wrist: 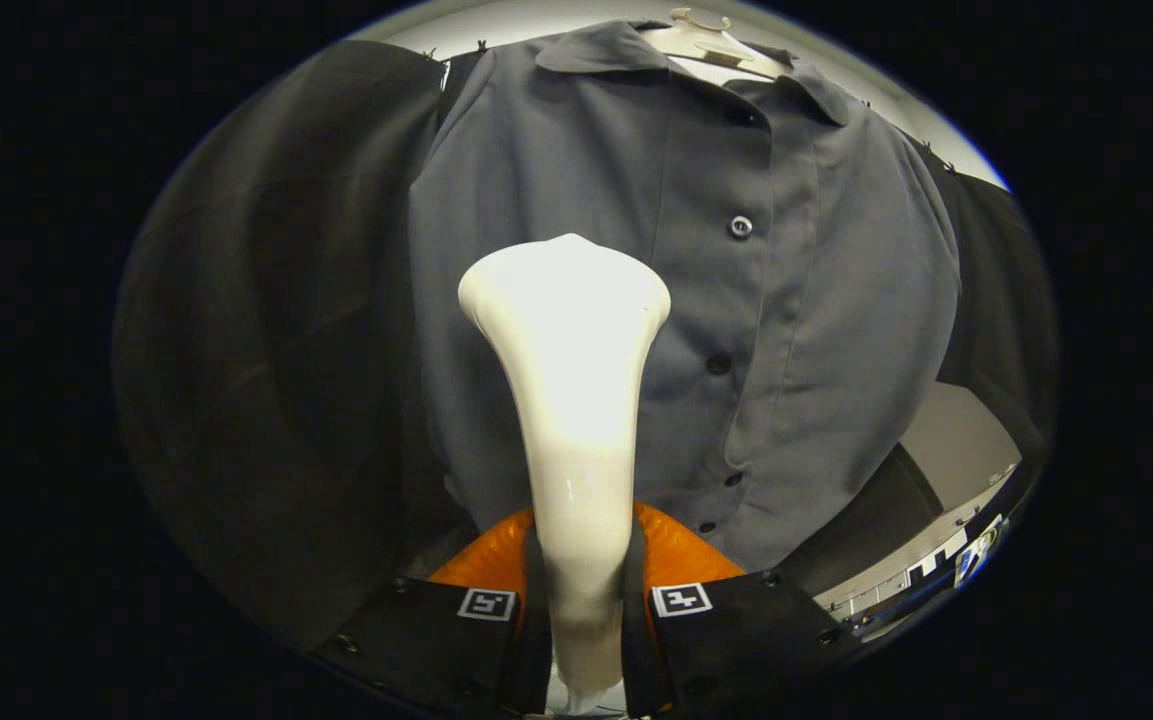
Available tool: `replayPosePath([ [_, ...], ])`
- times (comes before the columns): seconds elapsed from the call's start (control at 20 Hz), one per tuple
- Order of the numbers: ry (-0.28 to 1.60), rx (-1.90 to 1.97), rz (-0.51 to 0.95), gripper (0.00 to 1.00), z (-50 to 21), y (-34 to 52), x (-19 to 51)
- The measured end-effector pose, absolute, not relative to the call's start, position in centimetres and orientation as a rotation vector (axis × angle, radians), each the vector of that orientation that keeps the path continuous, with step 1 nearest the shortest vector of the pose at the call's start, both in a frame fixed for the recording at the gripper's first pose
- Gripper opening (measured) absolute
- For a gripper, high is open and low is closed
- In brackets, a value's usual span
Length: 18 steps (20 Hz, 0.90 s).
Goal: Iron the clothes twice with a garment steamer, once on the left side and once on the right side.
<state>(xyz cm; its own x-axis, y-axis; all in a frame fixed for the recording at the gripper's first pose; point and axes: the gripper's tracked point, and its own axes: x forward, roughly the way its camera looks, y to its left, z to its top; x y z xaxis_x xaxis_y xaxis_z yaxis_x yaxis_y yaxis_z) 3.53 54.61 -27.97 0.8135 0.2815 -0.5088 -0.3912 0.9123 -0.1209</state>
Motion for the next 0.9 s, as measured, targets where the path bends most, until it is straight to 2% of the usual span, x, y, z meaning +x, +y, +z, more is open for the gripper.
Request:
replayPosePath([
  [0.9, 0.679, -0.252, 0.404, 0.36, -40.1, 53.4, -0.1],
])
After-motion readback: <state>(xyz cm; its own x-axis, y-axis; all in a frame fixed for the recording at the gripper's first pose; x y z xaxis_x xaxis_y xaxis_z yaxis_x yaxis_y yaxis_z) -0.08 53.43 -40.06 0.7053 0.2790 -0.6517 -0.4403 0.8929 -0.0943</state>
